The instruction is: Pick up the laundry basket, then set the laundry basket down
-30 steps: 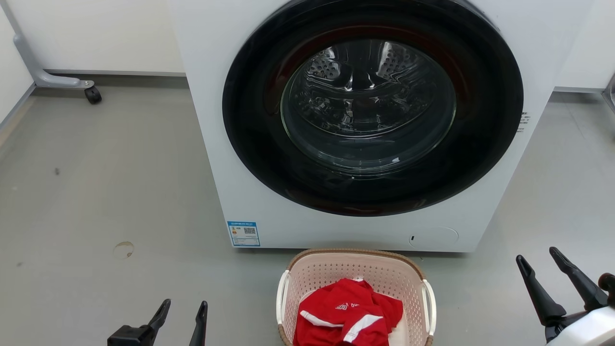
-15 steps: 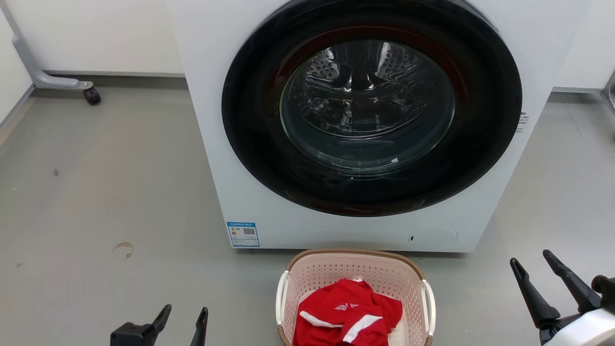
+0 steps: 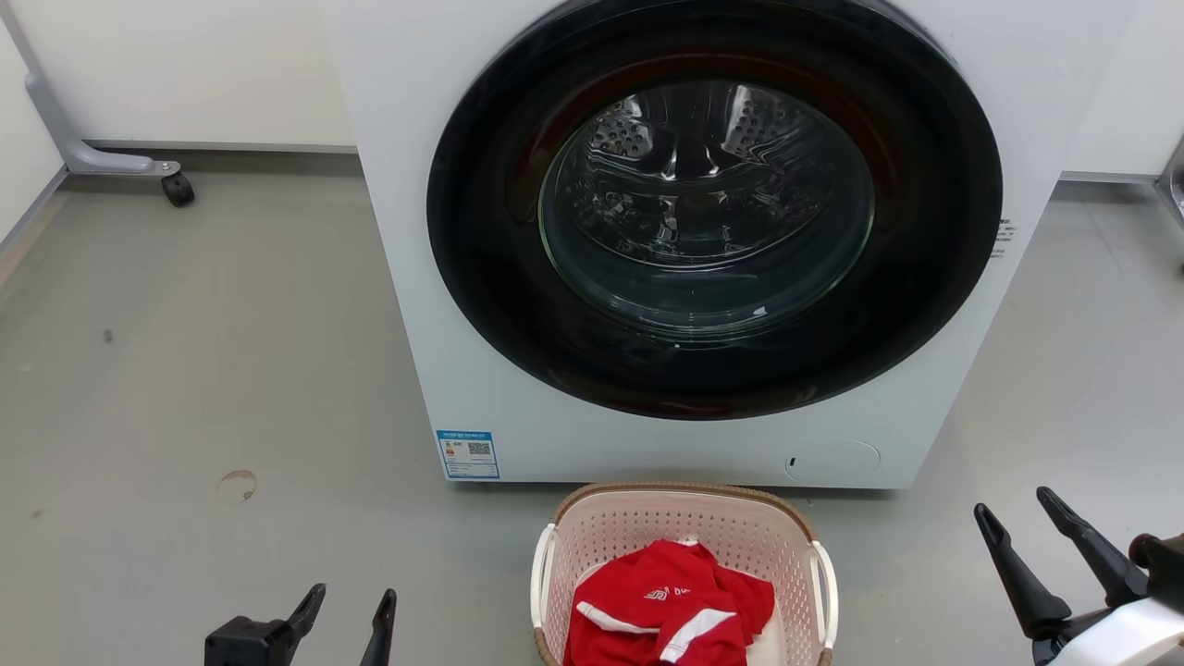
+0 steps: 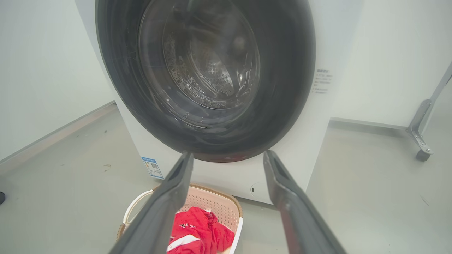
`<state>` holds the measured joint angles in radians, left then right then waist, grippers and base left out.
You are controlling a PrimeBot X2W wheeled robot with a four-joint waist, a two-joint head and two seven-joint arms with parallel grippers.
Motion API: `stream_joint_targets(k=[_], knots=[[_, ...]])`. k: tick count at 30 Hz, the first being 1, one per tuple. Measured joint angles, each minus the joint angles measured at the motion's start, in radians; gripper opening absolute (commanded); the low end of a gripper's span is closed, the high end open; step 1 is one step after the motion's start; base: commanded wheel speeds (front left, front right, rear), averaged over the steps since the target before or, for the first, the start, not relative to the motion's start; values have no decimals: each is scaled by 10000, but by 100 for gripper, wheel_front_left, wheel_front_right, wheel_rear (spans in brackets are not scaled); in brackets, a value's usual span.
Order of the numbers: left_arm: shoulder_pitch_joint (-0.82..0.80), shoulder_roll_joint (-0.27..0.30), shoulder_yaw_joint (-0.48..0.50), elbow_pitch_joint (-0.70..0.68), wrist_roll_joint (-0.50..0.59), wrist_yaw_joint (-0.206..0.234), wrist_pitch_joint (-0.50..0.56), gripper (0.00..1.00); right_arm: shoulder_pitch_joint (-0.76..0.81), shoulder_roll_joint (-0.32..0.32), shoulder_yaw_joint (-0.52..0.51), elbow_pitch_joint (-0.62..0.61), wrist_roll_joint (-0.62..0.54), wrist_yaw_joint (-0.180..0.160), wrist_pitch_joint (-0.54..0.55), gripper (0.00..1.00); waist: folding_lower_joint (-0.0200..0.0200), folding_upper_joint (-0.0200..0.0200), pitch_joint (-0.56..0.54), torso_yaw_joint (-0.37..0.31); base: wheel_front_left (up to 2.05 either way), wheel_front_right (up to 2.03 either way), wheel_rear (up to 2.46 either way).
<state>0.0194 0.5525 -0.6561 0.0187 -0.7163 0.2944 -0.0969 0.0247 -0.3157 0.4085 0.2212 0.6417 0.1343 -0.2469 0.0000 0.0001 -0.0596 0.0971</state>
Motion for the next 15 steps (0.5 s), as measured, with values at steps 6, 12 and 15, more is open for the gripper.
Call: stream_joint_targets(k=[6,12,15], knots=[[0,0,-6,-21,-33,2,0,100,-4,-2,54,10,0,0,0,100,0,0,-12,-10,0,0,0],[0,0,-10,-31,-33,2,0,100,-7,-4,63,13,0,0,0,100,0,0,-17,-8,0,0,0],[0,2,-12,-38,-33,4,0,100,-8,-4,69,13,0,0,0,100,0,0,-16,-10,0,0,0]])
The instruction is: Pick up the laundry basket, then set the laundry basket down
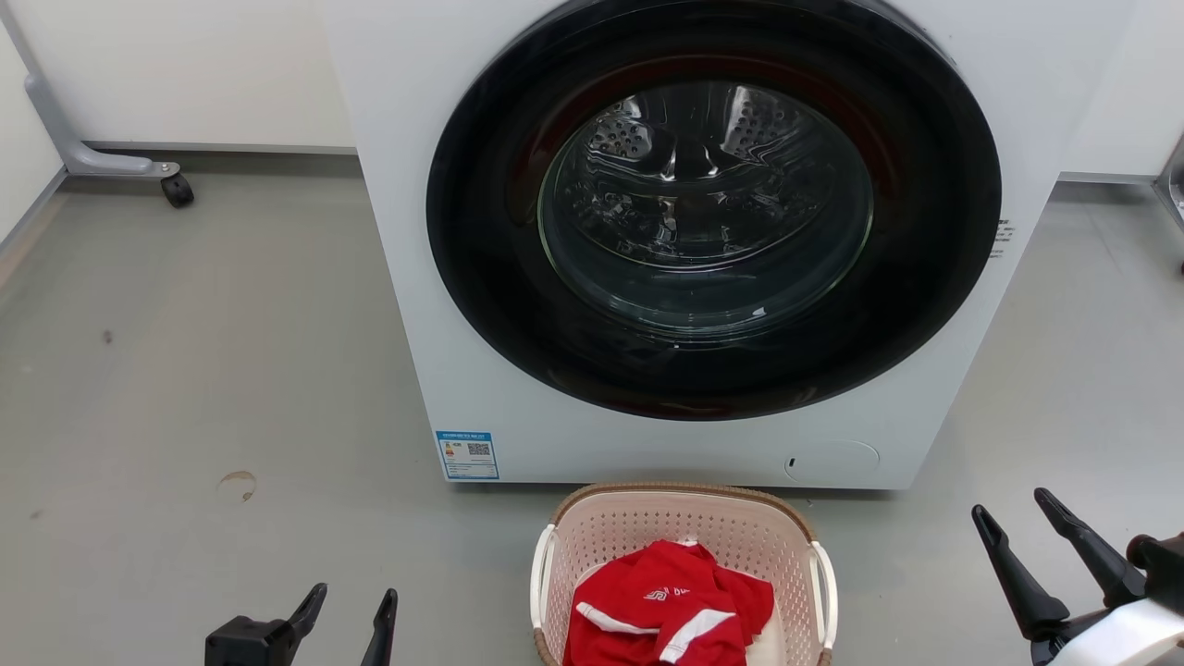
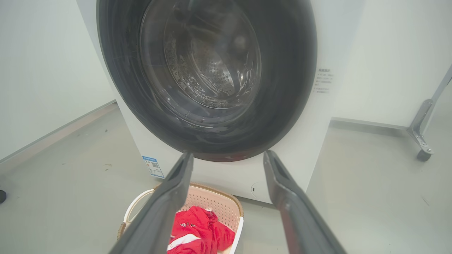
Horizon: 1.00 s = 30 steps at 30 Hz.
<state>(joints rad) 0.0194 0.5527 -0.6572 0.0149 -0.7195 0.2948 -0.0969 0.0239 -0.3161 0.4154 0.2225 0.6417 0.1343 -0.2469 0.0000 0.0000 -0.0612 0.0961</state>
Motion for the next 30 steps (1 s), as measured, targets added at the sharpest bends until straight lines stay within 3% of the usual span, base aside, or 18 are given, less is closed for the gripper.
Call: stream_joint_targets(k=[30], knots=[[-2,73,-35,-73,-42,13,-54,100,-1,-2,19,-4,0,0,0,100,0,0,28,7,0,0,0]])
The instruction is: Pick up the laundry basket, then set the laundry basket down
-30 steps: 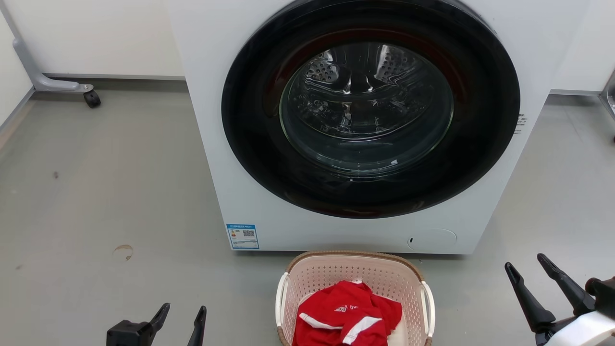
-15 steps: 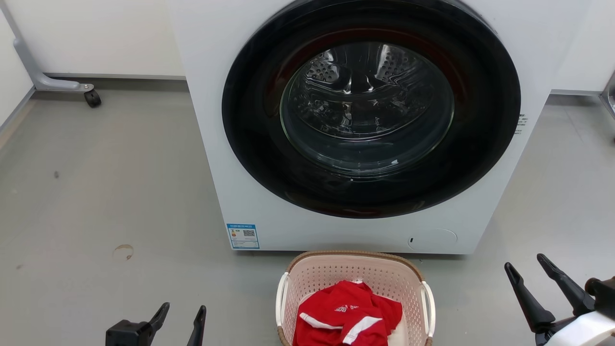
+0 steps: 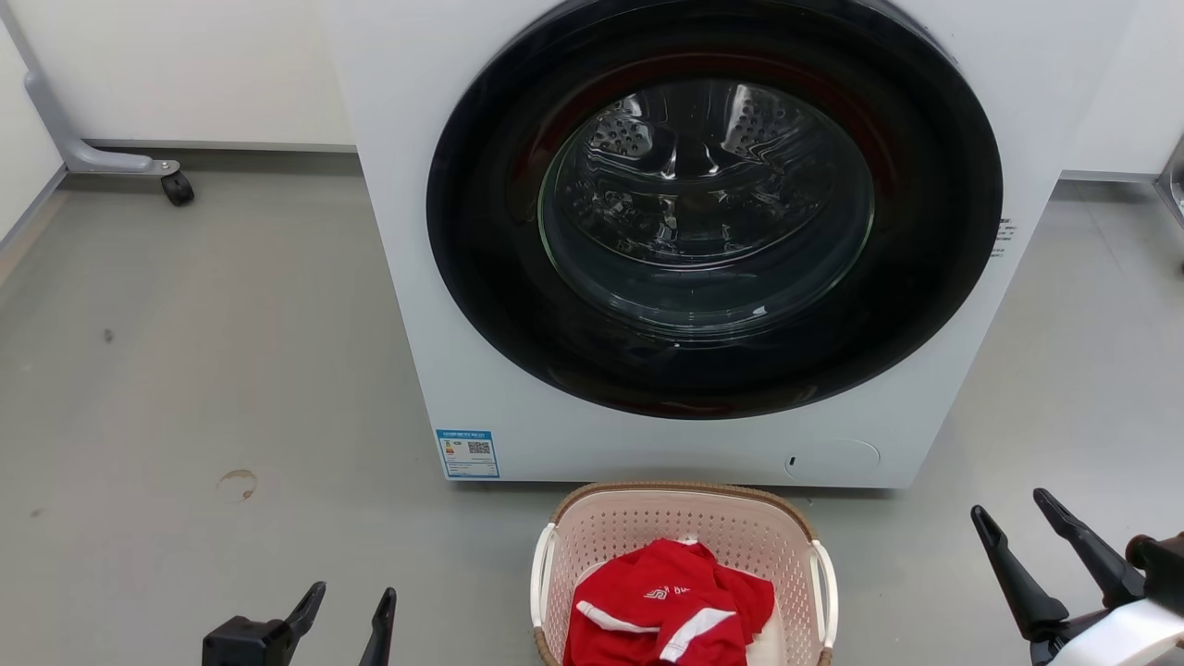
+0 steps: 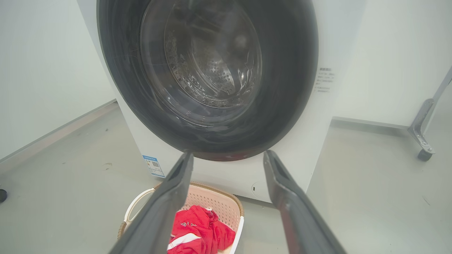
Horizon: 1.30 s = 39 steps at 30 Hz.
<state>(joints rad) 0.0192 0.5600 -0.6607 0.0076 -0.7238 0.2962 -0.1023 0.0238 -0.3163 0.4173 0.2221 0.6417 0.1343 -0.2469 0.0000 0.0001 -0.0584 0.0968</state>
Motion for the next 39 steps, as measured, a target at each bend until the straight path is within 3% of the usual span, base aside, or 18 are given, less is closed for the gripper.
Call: stream_joint_targets(k=[23,24,29,39], knots=[[-10,59,-46,92,-69,-19,-169,100,-6,-2,61,0,0,0,0,100,0,0,21,-20,0,0,0],[0,54,-67,123,-69,-17,-215,0,14,17,75,15,2,0,0,0,0,0,25,-24,0,0,0],[265,-437,-276,508,-148,-23,-199,0,411,623,293,330,86,2,21,0,0,0,34,-32,0,0,0],[270,-717,257,677,-894,-330,-19,0,413,709,-117,336,872,0,282,0,5,0,80,-117,0,0,0]])
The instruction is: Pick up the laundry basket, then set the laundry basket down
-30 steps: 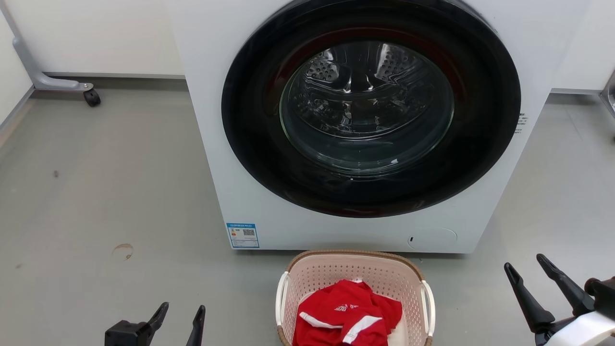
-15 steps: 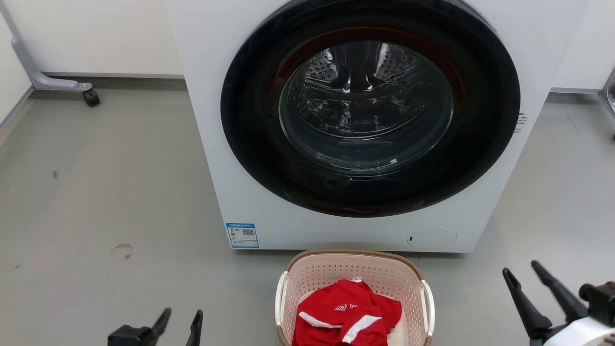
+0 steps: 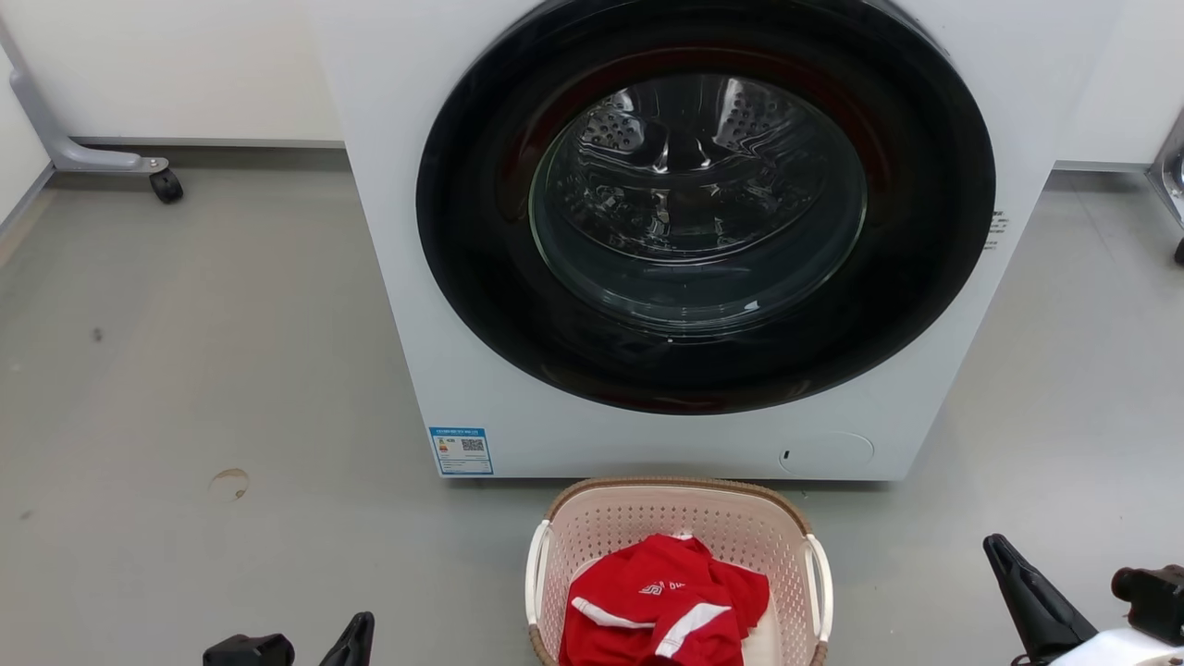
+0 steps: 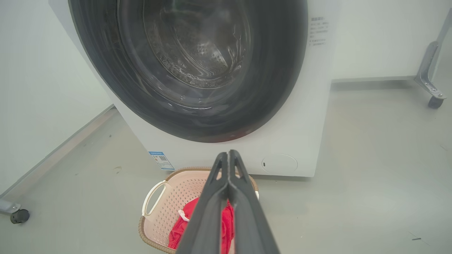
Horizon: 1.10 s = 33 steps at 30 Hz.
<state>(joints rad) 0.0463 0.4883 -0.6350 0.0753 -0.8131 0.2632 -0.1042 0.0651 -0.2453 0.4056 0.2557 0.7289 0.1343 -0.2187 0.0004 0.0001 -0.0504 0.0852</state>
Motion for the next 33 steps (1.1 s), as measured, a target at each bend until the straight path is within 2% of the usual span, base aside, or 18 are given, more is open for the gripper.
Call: stream_joint_targets(k=[33], knots=[[-125,-1214,1900,573,-2351,-1099,500,0,-217,564,-1413,36,2583,0,876,0,-3,0,156,-246,0,0,0]])
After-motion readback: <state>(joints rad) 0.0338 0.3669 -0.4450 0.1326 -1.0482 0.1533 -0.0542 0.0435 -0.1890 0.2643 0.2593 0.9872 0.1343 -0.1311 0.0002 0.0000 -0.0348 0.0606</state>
